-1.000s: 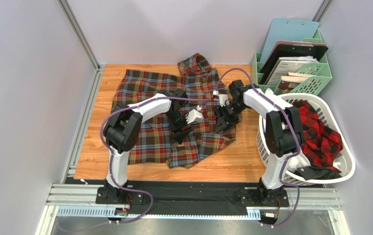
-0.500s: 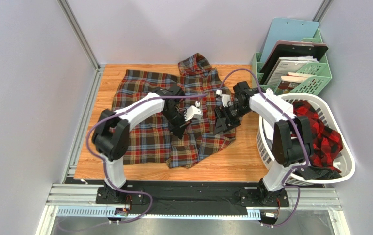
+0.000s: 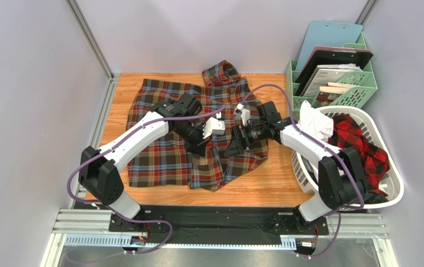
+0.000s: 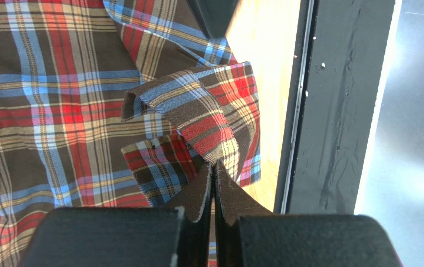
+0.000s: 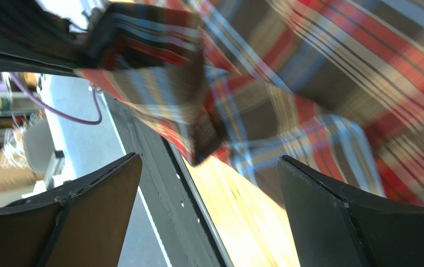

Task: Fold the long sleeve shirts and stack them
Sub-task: Fold the shirt

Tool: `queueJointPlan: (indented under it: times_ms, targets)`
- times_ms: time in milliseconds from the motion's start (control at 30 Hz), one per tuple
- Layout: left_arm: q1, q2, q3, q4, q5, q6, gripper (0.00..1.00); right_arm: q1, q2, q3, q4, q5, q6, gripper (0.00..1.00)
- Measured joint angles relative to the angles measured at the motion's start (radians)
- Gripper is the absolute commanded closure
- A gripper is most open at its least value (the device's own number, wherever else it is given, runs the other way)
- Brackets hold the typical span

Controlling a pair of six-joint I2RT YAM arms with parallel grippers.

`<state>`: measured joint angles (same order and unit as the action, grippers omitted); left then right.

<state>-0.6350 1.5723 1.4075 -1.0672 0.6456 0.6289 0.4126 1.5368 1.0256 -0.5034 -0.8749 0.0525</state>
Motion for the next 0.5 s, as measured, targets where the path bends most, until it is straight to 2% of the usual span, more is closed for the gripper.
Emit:
queueJointPlan:
  times_ms: [267,367,467,500]
  targets:
    - [0.0,-0.023,-0.001,0.002,0.0,0.0,1.0,0.134,0.038,0.0,0.12,-0.022,0.003,0.03]
    - [0.0,-0.036,-0.002,0.002,0.0,0.0,1.0,0.167,0.071,0.0,0.134,-0.023,0.003,0.15]
    - [0.0,-0.052,-0.003,0.006,-0.002,0.0,1.0,0.188,0.085,0.0,0.142,-0.046,0.004,0.55]
    - [0.0,-0.059,-0.007,0.011,-0.003,-0.001,1.0,0.19,0.085,0.002,0.145,-0.057,0.003,0.78]
